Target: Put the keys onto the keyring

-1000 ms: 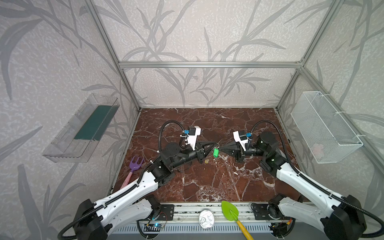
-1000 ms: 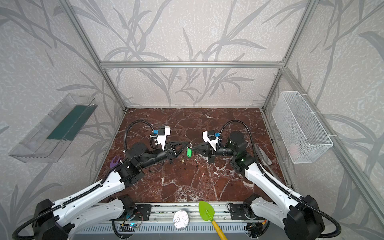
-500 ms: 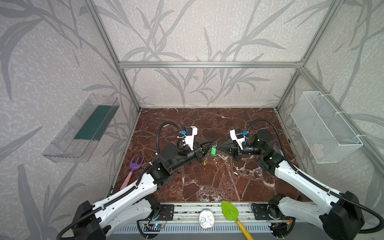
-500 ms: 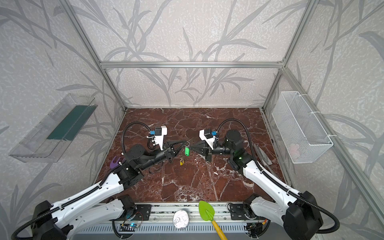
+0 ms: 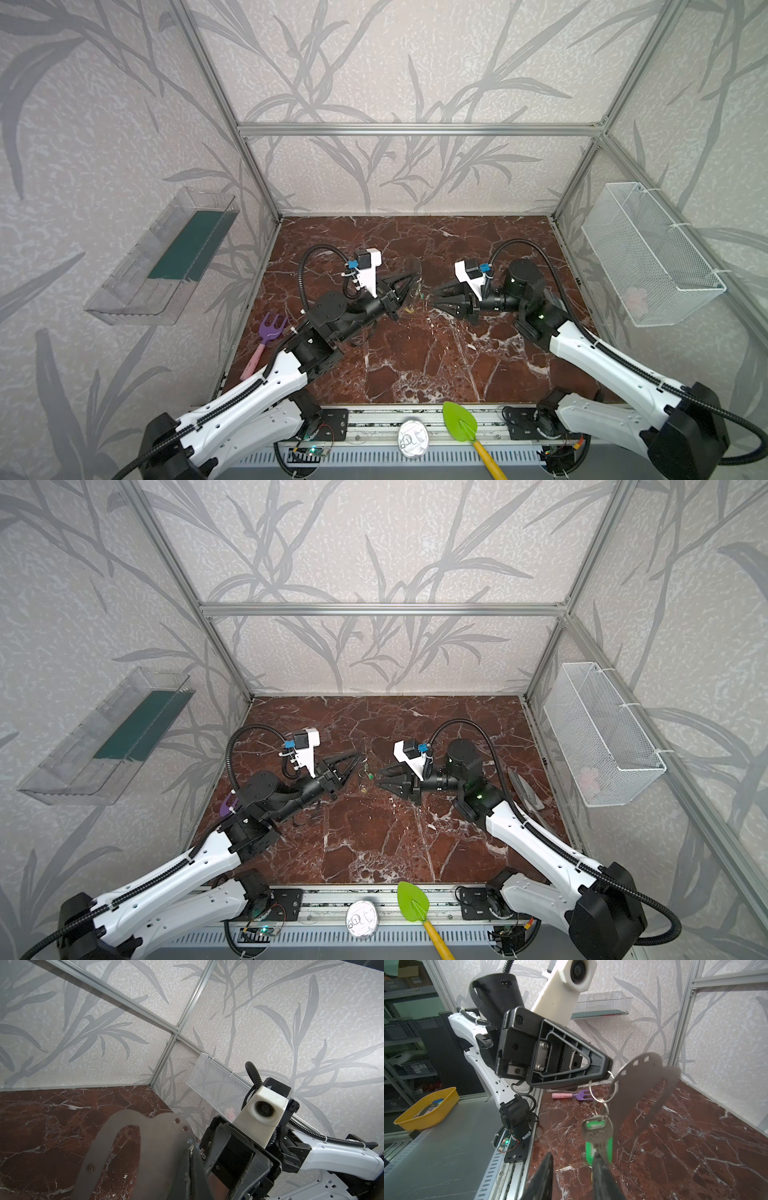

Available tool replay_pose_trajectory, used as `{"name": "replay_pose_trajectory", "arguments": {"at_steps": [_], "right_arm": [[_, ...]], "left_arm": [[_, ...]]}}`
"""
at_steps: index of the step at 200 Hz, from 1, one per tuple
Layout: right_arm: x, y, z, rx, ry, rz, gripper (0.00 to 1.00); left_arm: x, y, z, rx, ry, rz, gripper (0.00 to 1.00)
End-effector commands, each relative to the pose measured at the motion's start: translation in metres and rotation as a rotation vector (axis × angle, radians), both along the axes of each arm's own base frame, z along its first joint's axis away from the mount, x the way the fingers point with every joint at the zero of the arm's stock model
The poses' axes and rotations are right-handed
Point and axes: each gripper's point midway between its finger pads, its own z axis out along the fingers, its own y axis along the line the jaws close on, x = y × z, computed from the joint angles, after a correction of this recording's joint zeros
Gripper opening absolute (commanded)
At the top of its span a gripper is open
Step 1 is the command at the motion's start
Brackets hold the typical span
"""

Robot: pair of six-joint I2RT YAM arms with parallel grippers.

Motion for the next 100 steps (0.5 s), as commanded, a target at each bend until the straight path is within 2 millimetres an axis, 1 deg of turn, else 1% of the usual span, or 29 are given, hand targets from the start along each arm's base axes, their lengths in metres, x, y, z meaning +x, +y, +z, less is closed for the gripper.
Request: {"name": "replay_pose_trajectory", "arguments": {"at_steps": [1, 29, 57, 77, 100], "right_arm": [[0.010, 0.002, 0.026, 0.043, -0.017, -0.046, 0.36], [0.015, 0.004, 0.031, 0.065, -0.004, -0.058, 0.38], [0.018, 0.007, 0.032, 0.079, 0.012, -0.054, 0.39], [0.024, 0.009, 0.033, 0.085, 0.038, -0.067, 0.39], [0.023, 0.011, 0.035, 0.101, 0.060, -0.043, 0.39]], "left_arm": [[-0.002, 0.005, 0.009, -0.025, -0.027, 0.010, 0.00], [-0.005, 0.002, 0.010, -0.025, -0.040, -0.012, 0.00], [-0.006, -0.002, 0.008, -0.020, -0.041, -0.036, 0.00], [-0.008, -0.005, 0.008, -0.020, -0.047, -0.056, 0.00], [-0.009, -0.008, 0.007, -0.015, -0.050, -0.070, 0.00]]}}
